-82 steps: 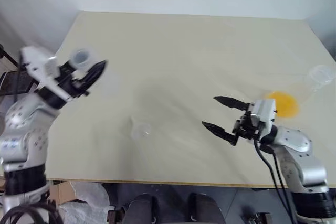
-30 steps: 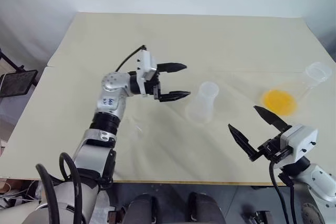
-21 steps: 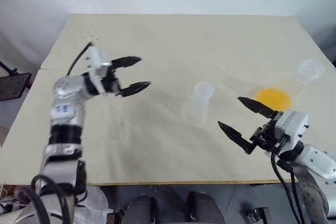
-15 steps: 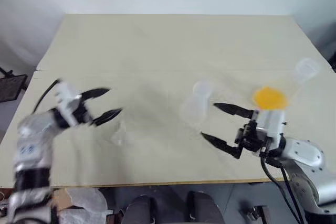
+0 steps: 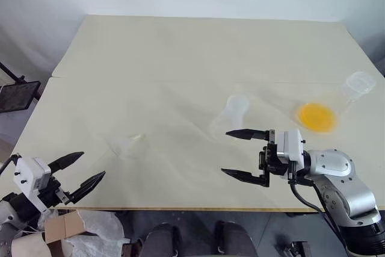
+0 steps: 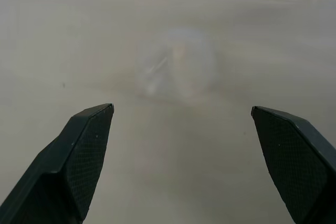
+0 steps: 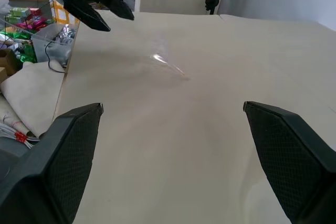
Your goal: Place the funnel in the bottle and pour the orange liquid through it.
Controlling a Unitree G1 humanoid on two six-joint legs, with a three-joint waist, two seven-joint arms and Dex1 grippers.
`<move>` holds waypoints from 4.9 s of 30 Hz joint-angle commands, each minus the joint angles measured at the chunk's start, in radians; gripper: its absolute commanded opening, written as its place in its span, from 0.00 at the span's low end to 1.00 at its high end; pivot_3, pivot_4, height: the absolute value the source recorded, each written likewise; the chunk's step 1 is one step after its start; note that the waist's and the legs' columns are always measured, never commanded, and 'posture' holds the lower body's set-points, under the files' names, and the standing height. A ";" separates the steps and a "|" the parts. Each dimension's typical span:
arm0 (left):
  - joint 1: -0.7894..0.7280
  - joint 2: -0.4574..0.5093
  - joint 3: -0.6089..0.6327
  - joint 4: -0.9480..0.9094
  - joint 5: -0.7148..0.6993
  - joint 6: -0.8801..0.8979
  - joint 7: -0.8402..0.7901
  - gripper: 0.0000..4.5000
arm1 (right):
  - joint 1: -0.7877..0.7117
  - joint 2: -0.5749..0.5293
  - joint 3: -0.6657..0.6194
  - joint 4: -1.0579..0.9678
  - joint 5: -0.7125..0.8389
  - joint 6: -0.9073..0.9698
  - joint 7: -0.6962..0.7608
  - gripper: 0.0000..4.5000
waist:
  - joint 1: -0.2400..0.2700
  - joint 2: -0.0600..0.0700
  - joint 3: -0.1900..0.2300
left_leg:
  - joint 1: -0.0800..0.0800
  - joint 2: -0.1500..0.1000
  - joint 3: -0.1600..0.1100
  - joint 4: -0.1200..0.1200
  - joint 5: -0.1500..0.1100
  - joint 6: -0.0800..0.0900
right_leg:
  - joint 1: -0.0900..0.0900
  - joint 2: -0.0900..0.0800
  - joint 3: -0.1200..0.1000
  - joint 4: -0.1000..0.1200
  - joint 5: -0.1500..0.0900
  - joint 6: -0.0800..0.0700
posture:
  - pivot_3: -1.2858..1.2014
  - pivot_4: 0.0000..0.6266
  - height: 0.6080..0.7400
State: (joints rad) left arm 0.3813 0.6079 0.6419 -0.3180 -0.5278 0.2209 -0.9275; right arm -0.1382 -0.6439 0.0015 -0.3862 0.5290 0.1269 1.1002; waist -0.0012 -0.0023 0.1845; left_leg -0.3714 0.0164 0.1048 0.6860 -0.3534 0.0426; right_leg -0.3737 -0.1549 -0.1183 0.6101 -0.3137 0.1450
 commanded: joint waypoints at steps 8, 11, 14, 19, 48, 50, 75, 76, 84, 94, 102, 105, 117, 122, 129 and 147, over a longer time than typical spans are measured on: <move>-0.149 -0.027 -0.210 0.045 0.033 0.042 0.088 0.99 | 0.002 0.003 -0.038 -0.016 -0.006 -0.014 -0.036 1.00 | 0.000 0.000 0.000 | 0.000 0.000 0.001 0.000 0.000 0.000 | -0.001 0.001 -0.002 0.001 0.000 0.000 | 0.52 0.24 1.00; -0.258 -0.050 -0.272 0.153 0.096 -0.002 0.138 0.99 | 0.026 0.000 -0.050 -0.036 -0.006 -0.007 -0.060 1.00 | 0.002 0.001 -0.001 | 0.000 0.000 0.002 0.000 0.000 0.000 | -0.001 0.002 -0.002 0.001 0.000 0.000 | 0.52 0.24 1.00; -0.329 -0.060 -0.306 0.225 0.123 -0.030 0.148 0.99 | 0.052 0.002 -0.064 -0.060 -0.006 -0.005 -0.089 1.00 | 0.001 0.000 -0.001 | 0.000 0.000 0.002 0.000 0.000 0.000 | -0.001 0.003 -0.002 0.002 0.000 0.000 | 0.52 0.24 1.00; -0.341 -0.047 -0.342 0.255 0.116 -0.051 0.104 0.90 | 0.078 0.006 -0.073 -0.077 -0.012 -0.011 -0.118 1.00 | -0.003 0.000 -0.001 | 0.000 0.000 0.003 -0.001 0.000 0.000 | -0.002 0.003 -0.002 0.001 0.000 0.000 | 0.52 0.24 1.00; -0.557 0.062 -0.304 0.463 0.092 -0.069 0.015 0.99 | 0.069 0.057 -0.046 -0.064 -0.059 -0.032 -0.159 1.00 | 0.003 0.000 -0.001 | 0.000 0.000 0.004 -0.001 0.000 0.000 | -0.002 0.004 -0.002 0.002 0.000 0.000 | 0.52 0.24 1.00; -0.563 0.064 -0.313 0.468 0.092 -0.060 0.016 0.99 | 0.066 0.059 -0.047 -0.062 -0.061 -0.032 -0.160 1.00 | 0.001 0.000 -0.001 | 0.000 0.000 0.004 -0.001 0.000 0.000 | -0.002 0.004 -0.001 0.002 0.000 0.000 | 0.52 0.24 1.00; -0.445 0.035 -0.283 0.340 0.056 -0.068 0.062 0.99 | 0.075 0.069 -0.042 -0.065 -0.064 -0.032 -0.172 1.00 | -0.001 0.000 -0.001 | 0.001 0.001 0.005 -0.001 0.000 0.000 | -0.002 0.004 0.000 0.002 0.000 0.000 | 0.52 0.24 1.00; -0.441 0.039 -0.278 0.338 0.055 -0.075 0.058 0.99 | 0.075 0.070 -0.041 -0.065 -0.064 -0.032 -0.172 1.00 | -0.001 0.000 -0.001 | 0.001 0.001 0.005 -0.001 0.000 0.000 | -0.002 0.004 0.000 0.002 0.000 0.000 | 0.52 0.24 1.00; -0.333 0.125 -0.160 0.304 0.012 -0.060 -0.015 0.99 | 0.081 0.076 -0.043 -0.064 -0.064 -0.035 -0.175 1.00 | -0.004 0.000 -0.001 | 0.001 0.002 0.005 -0.002 0.000 0.000 | -0.003 0.005 -0.001 0.002 0.000 0.000 | 0.52 0.24 1.00; -0.227 0.117 -0.162 0.205 -0.019 0.011 -0.037 0.99 | 0.068 0.095 -0.021 -0.051 -0.069 -0.040 -0.173 1.00 | 0.000 0.000 -0.001 | 0.001 0.001 0.004 -0.001 0.000 0.000 | -0.002 0.003 0.000 0.001 0.000 0.000 | 0.52 0.24 1.00; -0.319 0.088 -0.264 0.245 0.016 0.005 -0.021 0.99 | 0.058 0.073 -0.034 -0.050 -0.058 -0.035 -0.153 1.00 | -0.001 0.000 -0.001 | 0.001 0.001 0.004 -0.001 0.000 0.000 | -0.003 0.004 0.000 0.002 0.000 0.000 | 0.52 0.24 1.00; -0.332 0.087 -0.274 0.263 0.029 -0.005 -0.018 0.99 | 0.060 0.061 -0.036 -0.061 -0.049 -0.037 -0.136 1.00 | -0.002 0.000 -0.001 | 0.001 0.001 0.005 -0.001 0.000 0.000 | -0.003 0.004 0.000 0.002 0.000 0.000 | 0.52 0.24 1.00; -0.386 0.092 -0.307 0.314 0.049 -0.016 -0.030 0.22 | 0.095 -0.011 -0.032 -0.104 -0.049 -0.070 -0.038 1.00 | 0.001 0.000 -0.001 | 0.001 0.001 0.005 -0.001 0.000 0.000 | -0.003 0.004 -0.001 0.002 0.000 0.000 | 0.52 0.24 1.00; -0.436 0.088 -0.309 0.309 0.030 -0.012 -0.040 0.00 | 0.123 -0.021 -0.059 -0.115 -0.043 -0.084 -0.051 1.00 | 0.001 0.000 -0.001 | 0.001 0.001 0.005 -0.001 0.000 0.000 | -0.002 0.004 -0.001 0.002 0.000 0.000 | 0.52 0.24 1.00; -0.724 0.141 -0.408 0.276 0.000 0.051 -0.144 0.00 | 0.204 -0.014 -0.175 -0.157 -0.014 -0.056 -0.136 1.00 | 0.020 0.000 -0.001 | 0.000 0.000 0.004 -0.001 0.000 0.000 | -0.002 0.004 -0.001 0.002 0.000 0.000 | 0.52 0.24 1.00; -1.700 -0.168 -0.901 0.933 0.422 -0.535 -0.480 0.00 | 0.443 0.163 -0.384 -0.178 -0.043 -0.124 -0.390 1.00 | 0.018 -0.001 -0.001 | -0.001 -0.003 0.015 -0.001 0.001 -0.001 | -0.003 0.008 -0.001 -0.003 0.000 0.001 | 0.52 0.24 1.00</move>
State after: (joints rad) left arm -1.2786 0.4395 -0.2421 0.5788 -0.1549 -0.2274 -1.4024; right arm 0.2948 -0.4919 -0.3838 -0.5125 0.4900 0.0268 0.7304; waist 0.0172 -0.0029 0.1834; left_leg -0.3721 0.0138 0.1199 0.6851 -0.3524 0.0419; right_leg -0.3770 -0.1464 -0.1192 0.6075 -0.3134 0.1461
